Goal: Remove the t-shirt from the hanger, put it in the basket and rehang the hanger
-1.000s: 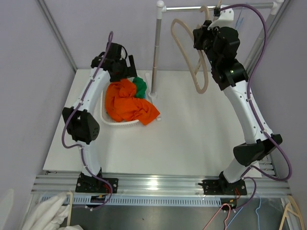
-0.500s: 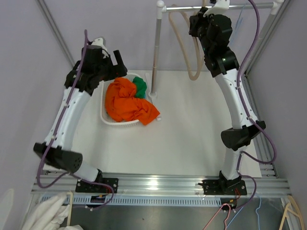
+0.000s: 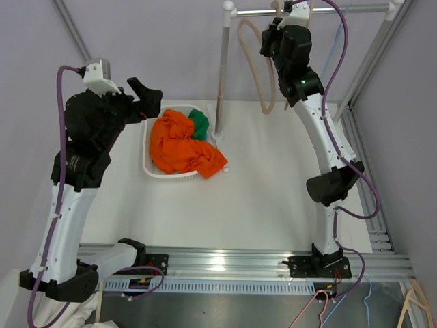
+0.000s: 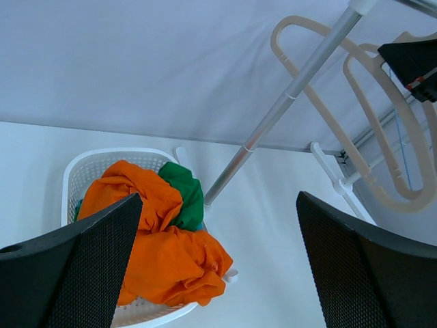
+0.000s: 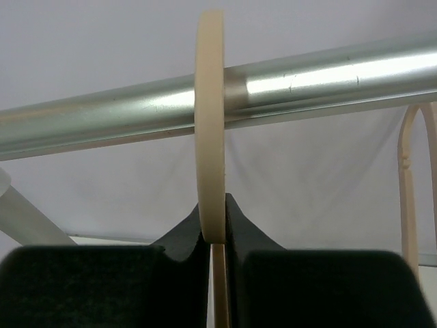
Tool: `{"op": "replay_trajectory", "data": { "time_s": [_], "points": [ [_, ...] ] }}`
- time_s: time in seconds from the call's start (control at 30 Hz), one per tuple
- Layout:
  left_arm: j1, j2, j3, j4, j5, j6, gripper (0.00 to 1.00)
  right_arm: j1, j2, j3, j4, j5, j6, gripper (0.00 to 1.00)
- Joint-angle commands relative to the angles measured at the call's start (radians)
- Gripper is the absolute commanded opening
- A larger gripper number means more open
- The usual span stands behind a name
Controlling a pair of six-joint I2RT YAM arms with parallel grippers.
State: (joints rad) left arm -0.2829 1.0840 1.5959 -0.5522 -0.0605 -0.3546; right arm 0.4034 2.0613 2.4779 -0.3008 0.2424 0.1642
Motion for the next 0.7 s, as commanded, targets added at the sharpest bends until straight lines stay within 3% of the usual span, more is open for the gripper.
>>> {"op": "replay_trajectory", "data": {
  "time_s": [0.0, 0.1, 0.27, 0.33, 0.37, 0.4, 0.5, 0.67],
  "points": [
    [-0.002, 0.019, -0.025, 0.015, -0.012, 0.020, 0.99, -0.002, 0.007, 0.035, 0.060, 0.000, 0.008, 0.13],
    [-0.004, 0.011, -0.030, 0.017, -0.015, 0.019, 1.00, 0.000, -0.013, 0.023, 0.058, 0.000, 0.001, 0.35],
    [-0.007, -0.018, -0.033, 0.032, -0.006, 0.022, 0.99, 0.011, -0.114, 0.016, 0.028, 0.020, -0.063, 0.48],
    [-0.007, -0.042, -0.034, 0.038, 0.002, 0.028, 0.99, 0.034, -0.252, -0.075, 0.073, 0.018, -0.101, 0.65],
    [-0.007, -0.050, -0.036, 0.040, 0.007, 0.032, 0.99, 0.049, -0.309, -0.129, 0.103, 0.043, -0.141, 0.78],
    [-0.007, -0.065, -0.039, 0.046, 0.014, 0.035, 1.00, 0.063, -0.364, -0.240, 0.132, 0.050, -0.159, 0.99],
    [-0.007, -0.088, -0.039, 0.048, 0.037, 0.042, 0.99, 0.129, -0.553, -0.379, 0.167, 0.093, -0.226, 0.99],
    [-0.009, -0.162, -0.069, 0.061, 0.091, 0.022, 1.00, 0.195, -0.835, -0.594, 0.081, 0.103, -0.184, 0.99]
  ]
}}
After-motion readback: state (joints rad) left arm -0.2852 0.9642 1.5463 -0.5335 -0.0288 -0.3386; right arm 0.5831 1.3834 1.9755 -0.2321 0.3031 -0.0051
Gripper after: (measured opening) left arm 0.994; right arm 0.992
